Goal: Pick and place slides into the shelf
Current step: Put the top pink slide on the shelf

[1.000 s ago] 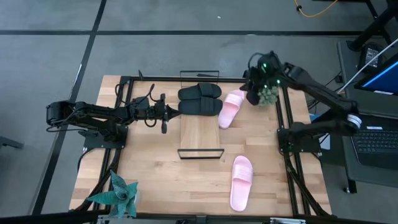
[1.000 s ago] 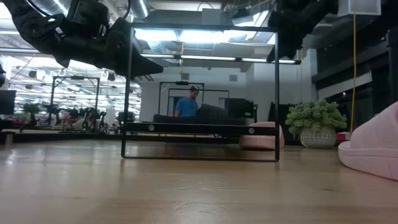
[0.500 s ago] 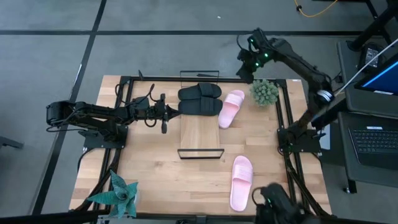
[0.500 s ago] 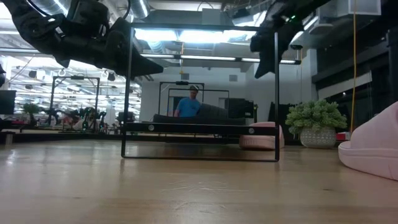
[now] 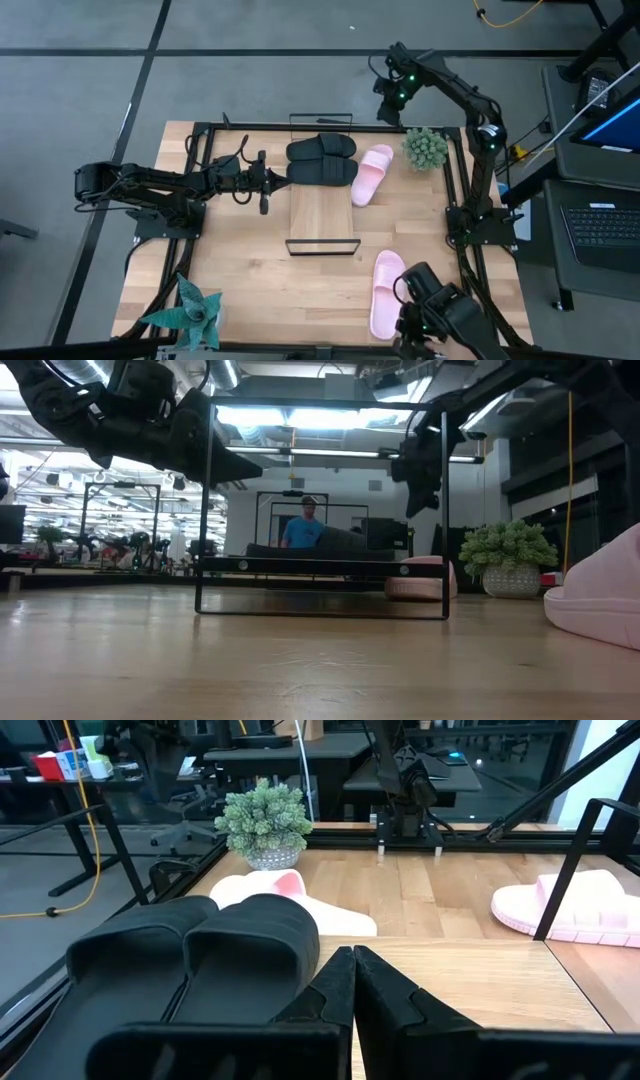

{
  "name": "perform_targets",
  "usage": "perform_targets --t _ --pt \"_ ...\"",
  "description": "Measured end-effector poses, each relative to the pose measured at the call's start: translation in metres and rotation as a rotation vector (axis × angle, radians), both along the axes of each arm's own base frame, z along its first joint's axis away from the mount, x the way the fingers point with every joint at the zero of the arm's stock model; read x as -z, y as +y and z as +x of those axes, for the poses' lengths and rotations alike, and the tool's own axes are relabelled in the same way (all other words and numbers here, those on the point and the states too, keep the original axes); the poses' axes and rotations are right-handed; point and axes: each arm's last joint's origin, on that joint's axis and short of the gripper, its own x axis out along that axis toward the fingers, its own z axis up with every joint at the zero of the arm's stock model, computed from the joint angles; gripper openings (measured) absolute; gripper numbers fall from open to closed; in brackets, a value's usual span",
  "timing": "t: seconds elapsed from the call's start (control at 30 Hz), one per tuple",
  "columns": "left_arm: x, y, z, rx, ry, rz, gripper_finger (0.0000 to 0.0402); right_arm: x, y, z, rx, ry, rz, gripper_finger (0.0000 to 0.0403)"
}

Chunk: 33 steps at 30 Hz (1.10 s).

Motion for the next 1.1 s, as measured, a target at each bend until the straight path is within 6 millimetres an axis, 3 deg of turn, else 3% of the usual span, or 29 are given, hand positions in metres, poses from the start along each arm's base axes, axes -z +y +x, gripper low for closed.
perform_targets --t 0.23,0.67,1.1 --pt "0.000 0.000 0.000 -0.007 0.001 0.002 0.0000 0.003 -0.001 0.000 -0.002 0.008 0.009 0.0027" --pt "0.000 0.001 0.000 -0.013 0.001 0.003 0.0000 0.004 0.003 -0.003 0.007 0.036 0.051 0.0106" --pt "0.000 0.001 0.000 -0.014 0.000 -0.004 0.0000 0.008 0.020 0.013 -0.052 0.070 0.099 0.0118"
